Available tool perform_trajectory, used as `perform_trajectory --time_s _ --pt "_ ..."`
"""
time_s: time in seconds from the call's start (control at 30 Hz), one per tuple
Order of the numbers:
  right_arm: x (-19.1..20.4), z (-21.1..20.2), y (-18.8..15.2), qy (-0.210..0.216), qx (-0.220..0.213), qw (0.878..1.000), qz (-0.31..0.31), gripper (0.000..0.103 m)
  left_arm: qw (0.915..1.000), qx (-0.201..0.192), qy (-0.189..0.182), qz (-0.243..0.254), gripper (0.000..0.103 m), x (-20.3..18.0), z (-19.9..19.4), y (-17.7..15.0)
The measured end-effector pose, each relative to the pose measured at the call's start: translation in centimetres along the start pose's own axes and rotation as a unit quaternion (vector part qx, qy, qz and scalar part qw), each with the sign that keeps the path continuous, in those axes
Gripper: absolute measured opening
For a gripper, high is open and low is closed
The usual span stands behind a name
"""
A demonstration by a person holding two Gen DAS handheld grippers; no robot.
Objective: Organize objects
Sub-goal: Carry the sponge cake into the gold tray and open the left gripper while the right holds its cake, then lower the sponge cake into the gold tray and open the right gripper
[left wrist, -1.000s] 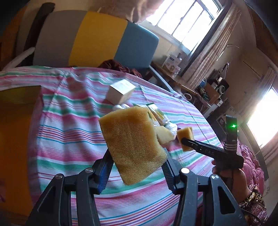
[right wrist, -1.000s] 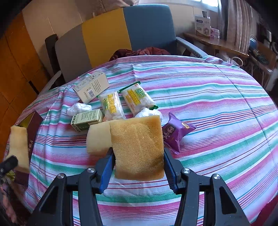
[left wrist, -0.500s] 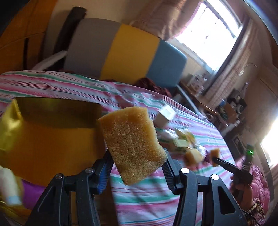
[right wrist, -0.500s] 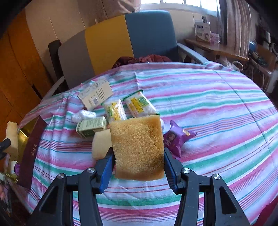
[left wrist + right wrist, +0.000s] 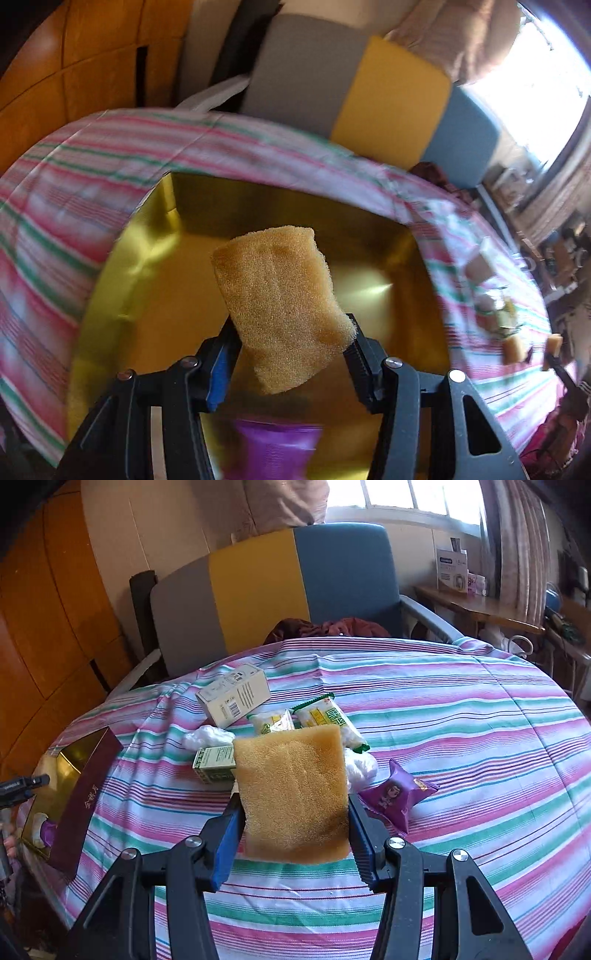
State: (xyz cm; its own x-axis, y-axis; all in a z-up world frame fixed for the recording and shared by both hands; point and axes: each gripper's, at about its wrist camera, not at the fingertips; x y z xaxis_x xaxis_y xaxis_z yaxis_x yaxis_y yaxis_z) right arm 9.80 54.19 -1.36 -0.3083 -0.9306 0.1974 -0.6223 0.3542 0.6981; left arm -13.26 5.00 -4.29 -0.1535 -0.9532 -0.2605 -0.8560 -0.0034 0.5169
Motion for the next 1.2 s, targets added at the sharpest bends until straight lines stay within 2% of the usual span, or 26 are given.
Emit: perform_trajectory --time_s 0.13,0.37,0.5,0.67,0.83,1.0,1.2 --pt "-0.4 -0.2 0.1 0.000 -0.005 1.000 0.009 0.054 0.9993 0.022 0.030 -0.004 0.054 2.5 1.1 0.6" --pt "-0.3 0.0 0.1 -0.004 0.000 1.000 0.004 0.054 0.9969 0.047 0.062 -0.013 0.058 4.4 1.9 1.1" --pt "-0.1 0.2 0.1 -0.003 0.003 1.000 -0.003 0.054 0.9974 0.018 0.065 -0.027 0.070 4.7 0.6 0.9" --pt "0.3 0.3 0.0 -0.002 0.003 1.000 -0.012 0.054 0.9954 -0.032 0.081 -0.040 0.070 4.8 -1.9 0.4" --pt "1.2 0.1 -0.2 0.007 -0.002 1.000 -0.022 0.054 0.9948 -0.076 0.050 -0.045 0.070 4.0 -4.2 -1.5" --pt "3.4 0.6 -0.7 0.025 0.021 0.999 -0.042 0.054 0.9944 -0.098 0.011 -0.039 0.070 2.6 -5.5 -4.1" --pt "9.5 0.6 -0.9 0.082 0.035 0.993 -0.075 0.054 0.9940 -0.104 -0.018 -0.029 0.070 1.5 -5.7 -6.5"
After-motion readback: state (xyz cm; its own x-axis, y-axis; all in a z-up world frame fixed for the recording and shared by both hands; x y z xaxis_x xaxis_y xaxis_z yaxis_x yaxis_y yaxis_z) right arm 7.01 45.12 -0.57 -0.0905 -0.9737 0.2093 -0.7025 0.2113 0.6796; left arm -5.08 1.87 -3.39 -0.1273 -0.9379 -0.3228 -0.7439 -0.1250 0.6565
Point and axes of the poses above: each gripper's, at about its wrist camera, not at the fingertips, and z roughly the way its jaws point, x to its left, y to its top
